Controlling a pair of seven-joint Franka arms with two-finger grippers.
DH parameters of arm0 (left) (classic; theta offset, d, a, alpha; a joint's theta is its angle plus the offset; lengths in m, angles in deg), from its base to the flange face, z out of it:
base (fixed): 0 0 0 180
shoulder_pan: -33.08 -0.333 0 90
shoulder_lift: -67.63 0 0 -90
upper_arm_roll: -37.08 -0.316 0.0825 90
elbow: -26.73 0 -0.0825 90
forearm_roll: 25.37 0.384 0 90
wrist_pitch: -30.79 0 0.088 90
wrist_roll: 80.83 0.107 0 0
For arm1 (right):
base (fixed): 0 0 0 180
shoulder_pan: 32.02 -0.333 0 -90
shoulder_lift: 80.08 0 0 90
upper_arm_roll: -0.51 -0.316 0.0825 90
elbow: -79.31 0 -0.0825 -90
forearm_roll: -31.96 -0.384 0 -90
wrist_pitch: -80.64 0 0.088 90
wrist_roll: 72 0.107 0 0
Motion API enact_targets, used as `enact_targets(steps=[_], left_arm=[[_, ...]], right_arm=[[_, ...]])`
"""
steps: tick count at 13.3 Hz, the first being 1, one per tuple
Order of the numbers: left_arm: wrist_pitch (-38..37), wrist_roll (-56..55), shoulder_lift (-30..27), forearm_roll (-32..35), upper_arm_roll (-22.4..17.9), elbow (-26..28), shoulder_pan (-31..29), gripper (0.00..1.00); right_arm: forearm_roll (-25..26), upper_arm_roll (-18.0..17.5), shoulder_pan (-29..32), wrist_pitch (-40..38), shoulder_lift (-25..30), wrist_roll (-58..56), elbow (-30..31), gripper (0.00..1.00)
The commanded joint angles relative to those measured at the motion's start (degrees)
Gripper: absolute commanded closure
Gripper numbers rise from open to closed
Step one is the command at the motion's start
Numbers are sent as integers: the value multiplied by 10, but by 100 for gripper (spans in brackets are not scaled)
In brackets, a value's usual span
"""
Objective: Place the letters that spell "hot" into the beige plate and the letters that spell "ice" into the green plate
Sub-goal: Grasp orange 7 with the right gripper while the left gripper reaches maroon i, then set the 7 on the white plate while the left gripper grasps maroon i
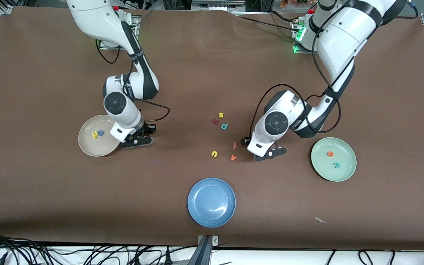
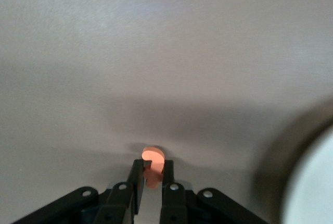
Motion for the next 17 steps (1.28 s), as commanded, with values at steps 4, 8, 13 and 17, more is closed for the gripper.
enact_targets(steps=[4, 8, 13, 17], left_arm=[[-6, -48, 49, -9, -10, -71, 25, 13], [16, -48, 57, -8, -11, -71, 32, 28], [18, -45, 61, -7, -11, -71, 32, 42], [27, -48, 65, -7, -11, -71, 33, 49]], right_arm=[[-6, 123, 3, -142, 62, -12, 8, 85], [-6, 138, 5, -137, 49, -16, 36, 84], [-6, 139, 12, -126, 35, -25, 41, 83], [-6, 139, 20, -125, 27, -31, 41, 83]])
